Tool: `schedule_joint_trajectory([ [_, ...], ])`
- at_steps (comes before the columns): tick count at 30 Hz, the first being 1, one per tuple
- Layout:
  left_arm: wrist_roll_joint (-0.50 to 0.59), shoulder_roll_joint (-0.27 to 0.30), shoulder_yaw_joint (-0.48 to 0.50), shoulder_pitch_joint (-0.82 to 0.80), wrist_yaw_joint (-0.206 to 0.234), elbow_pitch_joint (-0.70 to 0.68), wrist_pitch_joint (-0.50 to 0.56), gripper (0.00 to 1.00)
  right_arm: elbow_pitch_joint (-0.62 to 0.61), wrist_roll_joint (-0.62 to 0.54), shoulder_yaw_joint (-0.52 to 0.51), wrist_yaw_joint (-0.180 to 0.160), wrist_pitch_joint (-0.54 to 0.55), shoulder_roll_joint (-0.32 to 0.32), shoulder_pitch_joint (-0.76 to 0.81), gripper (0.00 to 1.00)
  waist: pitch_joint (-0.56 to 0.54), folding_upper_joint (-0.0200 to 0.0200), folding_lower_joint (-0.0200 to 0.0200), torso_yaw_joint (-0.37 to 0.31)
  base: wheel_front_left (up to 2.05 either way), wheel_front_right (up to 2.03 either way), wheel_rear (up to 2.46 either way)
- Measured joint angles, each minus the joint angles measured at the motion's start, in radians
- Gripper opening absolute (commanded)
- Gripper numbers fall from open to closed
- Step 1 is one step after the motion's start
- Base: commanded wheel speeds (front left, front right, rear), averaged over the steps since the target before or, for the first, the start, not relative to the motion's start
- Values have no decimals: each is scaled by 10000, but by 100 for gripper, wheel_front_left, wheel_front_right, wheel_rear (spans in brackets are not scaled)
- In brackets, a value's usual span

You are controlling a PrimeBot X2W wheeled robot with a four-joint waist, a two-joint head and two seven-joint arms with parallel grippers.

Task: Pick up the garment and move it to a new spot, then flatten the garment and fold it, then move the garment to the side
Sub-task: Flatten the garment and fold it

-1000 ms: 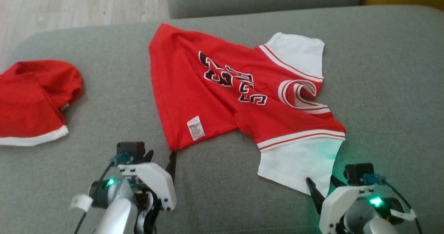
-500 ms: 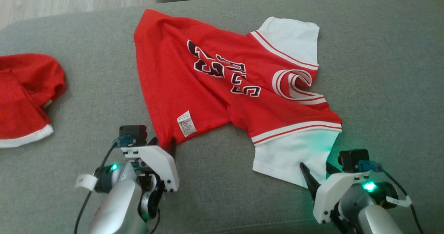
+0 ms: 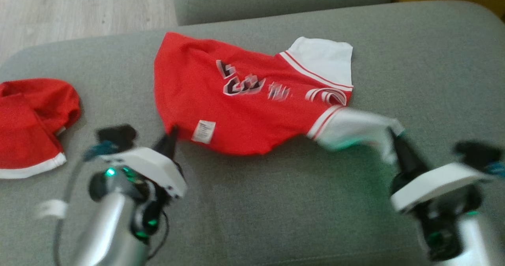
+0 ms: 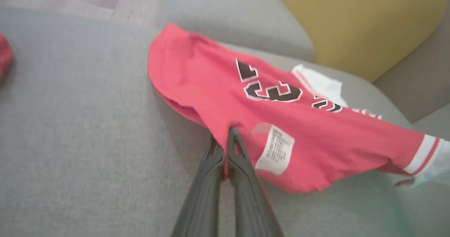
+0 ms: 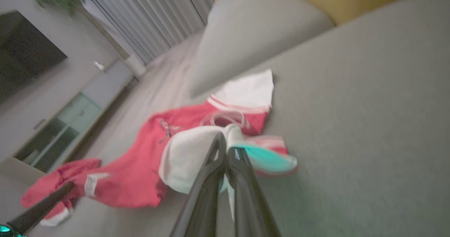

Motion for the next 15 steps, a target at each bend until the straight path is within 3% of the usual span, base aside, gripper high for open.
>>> schedule_joint_trajectory([
  [1, -288, 242, 253, 210, -52, -1110, 190, 0, -1166, 351, -397, 0, 213, 0, 12, 0, -126, 0, 0, -21, 0, 0, 0],
  [7, -1267, 744, 790, 1272, -33, -5214, 1258, 0, -4830, 1438, -1962, 0, 1283, 4, 51, 0, -450, 0, 0, 0, 0, 0, 0],
  [12, -1885, 986, 1116, 1280, 249, -8470, 2278, 0, -6897, 1549, -3377, 0, 2569, 4, -287, 0, -525, 0, 0, 119, 0, 0, 0],
  [15, -2109, 1162, 1313, 707, 420, -9712, 2918, 0, -7507, 1624, -4048, 0, 3563, -102, -1473, 0, -442, 0, -1, 191, 0, 0, 0],
])
